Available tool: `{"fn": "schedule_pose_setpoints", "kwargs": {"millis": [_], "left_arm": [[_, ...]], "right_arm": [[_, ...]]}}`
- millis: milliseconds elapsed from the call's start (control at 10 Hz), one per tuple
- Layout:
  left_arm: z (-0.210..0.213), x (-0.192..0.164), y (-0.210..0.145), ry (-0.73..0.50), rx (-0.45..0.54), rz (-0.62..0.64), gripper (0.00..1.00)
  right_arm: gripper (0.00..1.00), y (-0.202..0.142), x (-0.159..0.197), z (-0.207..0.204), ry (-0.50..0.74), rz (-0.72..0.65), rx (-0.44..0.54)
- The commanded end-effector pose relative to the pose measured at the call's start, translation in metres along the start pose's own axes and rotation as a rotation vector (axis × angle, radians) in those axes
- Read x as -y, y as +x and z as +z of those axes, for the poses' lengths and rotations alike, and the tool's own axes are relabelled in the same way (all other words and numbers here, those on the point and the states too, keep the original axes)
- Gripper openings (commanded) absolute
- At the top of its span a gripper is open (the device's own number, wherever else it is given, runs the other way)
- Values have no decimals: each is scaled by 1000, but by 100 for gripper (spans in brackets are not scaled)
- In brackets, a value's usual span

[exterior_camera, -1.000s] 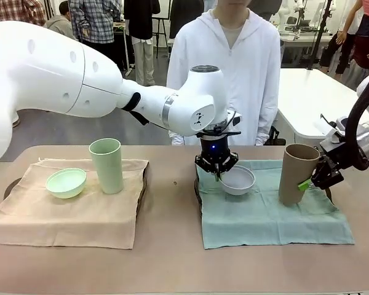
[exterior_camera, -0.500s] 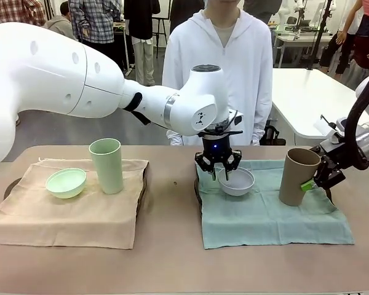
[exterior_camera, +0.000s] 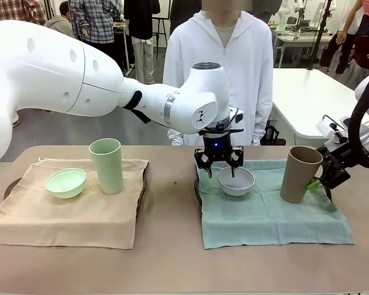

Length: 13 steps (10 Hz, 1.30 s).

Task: Set up a tray with a mat and arrange the tableware.
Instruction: Place the Picnic Bowl and Reusable plastic cup back onto the Handle tray in front of the human's position.

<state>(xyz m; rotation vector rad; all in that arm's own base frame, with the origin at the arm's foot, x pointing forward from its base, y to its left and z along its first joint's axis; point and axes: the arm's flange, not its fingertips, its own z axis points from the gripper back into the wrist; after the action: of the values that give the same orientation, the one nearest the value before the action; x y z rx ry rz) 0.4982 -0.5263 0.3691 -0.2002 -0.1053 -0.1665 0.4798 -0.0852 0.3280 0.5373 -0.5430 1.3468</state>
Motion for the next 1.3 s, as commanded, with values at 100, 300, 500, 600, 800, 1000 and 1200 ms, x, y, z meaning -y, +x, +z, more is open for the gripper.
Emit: {"fn": "schedule_pose_setpoints", "kwargs": {"millis": [100, 300, 500, 600, 800, 1000, 1200], "left_arm": [[14, -9, -11, -8, -13, -7, 100], [34, -9, -19, 7, -32, -37, 100], [64, -9, -33, 52, -35, -99, 100], [82, -11, -40, 89, -27, -131, 100], [125, -7, -61, 149, 16, -201, 100], [171, -5, -75, 212, 78, -216, 100], [197, -1, -79, 259, 129, -187, 100]], "right_arm": [[100, 8, -5, 24, -33, -114, -133], [100, 41, -26, 58, -48, -190, -210], [100, 79, -49, 94, -29, -384, -268], [100, 97, -56, 106, -54, -502, -324], [100, 134, -67, 128, -124, -683, -462], [100, 176, -74, 141, -211, -821, -532], [100, 223, -73, 136, -364, -901, -676]]}}
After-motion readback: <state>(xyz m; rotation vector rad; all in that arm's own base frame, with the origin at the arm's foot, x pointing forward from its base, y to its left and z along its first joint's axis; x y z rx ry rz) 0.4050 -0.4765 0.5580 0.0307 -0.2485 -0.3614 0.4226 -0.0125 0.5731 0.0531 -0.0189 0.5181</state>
